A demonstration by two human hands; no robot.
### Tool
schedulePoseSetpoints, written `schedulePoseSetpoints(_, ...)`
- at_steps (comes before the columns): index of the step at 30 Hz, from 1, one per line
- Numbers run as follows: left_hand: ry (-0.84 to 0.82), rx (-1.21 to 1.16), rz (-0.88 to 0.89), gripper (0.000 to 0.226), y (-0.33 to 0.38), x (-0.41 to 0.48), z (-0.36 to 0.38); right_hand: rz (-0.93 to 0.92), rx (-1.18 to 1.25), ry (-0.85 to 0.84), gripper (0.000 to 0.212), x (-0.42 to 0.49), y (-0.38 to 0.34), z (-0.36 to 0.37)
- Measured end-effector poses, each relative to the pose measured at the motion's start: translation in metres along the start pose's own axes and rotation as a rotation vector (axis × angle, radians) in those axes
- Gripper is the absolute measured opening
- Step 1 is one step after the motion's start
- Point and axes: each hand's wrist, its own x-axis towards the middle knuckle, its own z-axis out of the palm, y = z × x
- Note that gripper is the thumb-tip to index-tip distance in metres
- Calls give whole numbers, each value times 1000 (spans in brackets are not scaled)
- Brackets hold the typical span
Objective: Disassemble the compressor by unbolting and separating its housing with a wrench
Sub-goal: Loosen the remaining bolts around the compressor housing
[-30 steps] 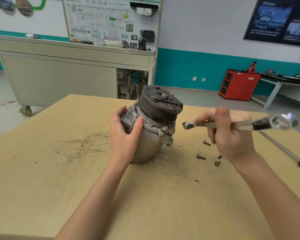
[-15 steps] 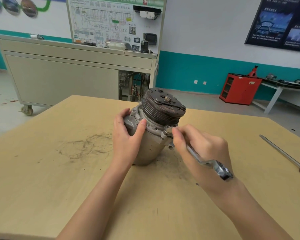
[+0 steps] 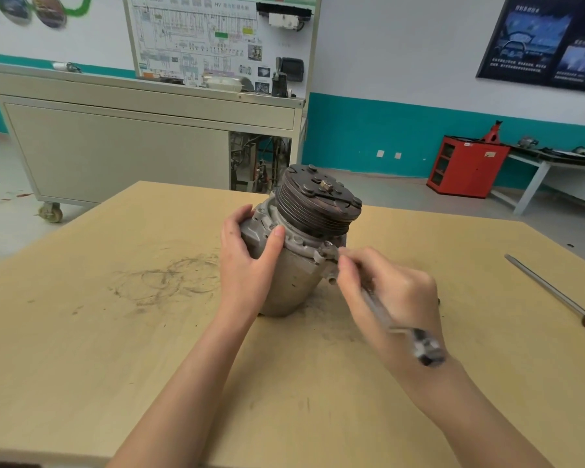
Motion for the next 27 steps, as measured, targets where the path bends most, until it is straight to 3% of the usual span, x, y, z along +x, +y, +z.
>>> schedulePoseSetpoints(3, -1, -10, -10, 53, 0, 0, 0, 287, 447, -18, 16, -7, 18, -2)
schedulePoseSetpoints(9, -5, -34, -29, 58, 1, -1, -1, 677, 1209, -189, 26, 2, 58, 3)
schedulePoseSetpoints(13, -5, -34, -35, 55, 1, -1, -1, 882, 1432, -360, 26, 23, 81, 7)
schedulePoseSetpoints(16, -12, -40, -42, 56, 1, -1, -2, 892, 1378, -408, 29, 36, 87, 10)
schedulePoseSetpoints(20, -10, -26, -36, 58, 0, -1, -2, 771, 1000, -167, 48, 40, 78, -1)
schedulePoseSetpoints(23, -7, -18, -34, 57, 1, 0, -2, 501, 677, -117, 39, 34, 53, -13)
schedulePoseSetpoints(25, -8, -20, -35, 57, 1, 0, -2, 222, 466, -140, 25, 31, 35, -17)
schedulePoseSetpoints(27, -6, -18, -29, 55, 2, -1, -2, -84, 238, -133, 26, 27, 25, -16)
